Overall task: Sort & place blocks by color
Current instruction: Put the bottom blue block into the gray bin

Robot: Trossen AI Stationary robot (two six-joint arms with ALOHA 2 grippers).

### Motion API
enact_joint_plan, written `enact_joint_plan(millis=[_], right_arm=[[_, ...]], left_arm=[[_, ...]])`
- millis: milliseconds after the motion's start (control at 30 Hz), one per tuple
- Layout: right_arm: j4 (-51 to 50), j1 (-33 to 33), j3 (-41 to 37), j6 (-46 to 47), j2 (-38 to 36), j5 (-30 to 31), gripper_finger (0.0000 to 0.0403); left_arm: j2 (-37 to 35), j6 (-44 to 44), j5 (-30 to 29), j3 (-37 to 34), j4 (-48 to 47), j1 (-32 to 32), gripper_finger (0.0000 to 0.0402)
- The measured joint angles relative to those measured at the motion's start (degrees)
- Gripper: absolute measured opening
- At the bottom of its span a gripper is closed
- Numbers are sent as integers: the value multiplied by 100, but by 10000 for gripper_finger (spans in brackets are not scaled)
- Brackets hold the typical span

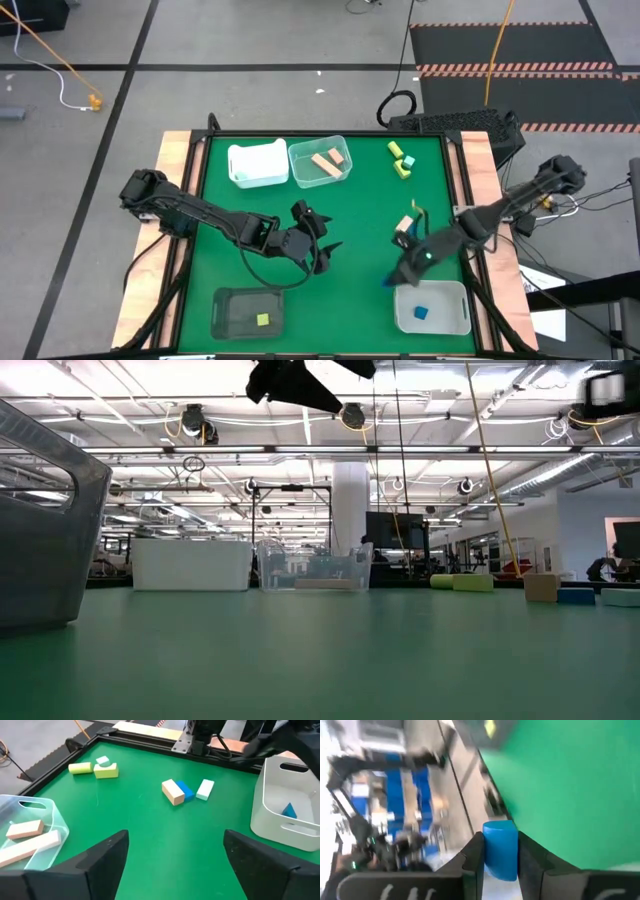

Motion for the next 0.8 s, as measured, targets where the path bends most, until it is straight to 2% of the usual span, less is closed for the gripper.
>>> enact_joint_plan(millis=[267,533,633,800], right_arm=[[-1201,1102,-2,1137,3,-327,63],[-1872,1592,-7,1336,33,-435,74],[-2089,1600,-7,1329,29,-435,91],[-2337,1600,-7,995,27,-442,145]], left_arm=[[0,-32,249,0,-11,96,299],[0,-34,258,0,-15,323,289],[0,-39,263,0,-15,430,291],[0,-284,271,0,-15,613,291]])
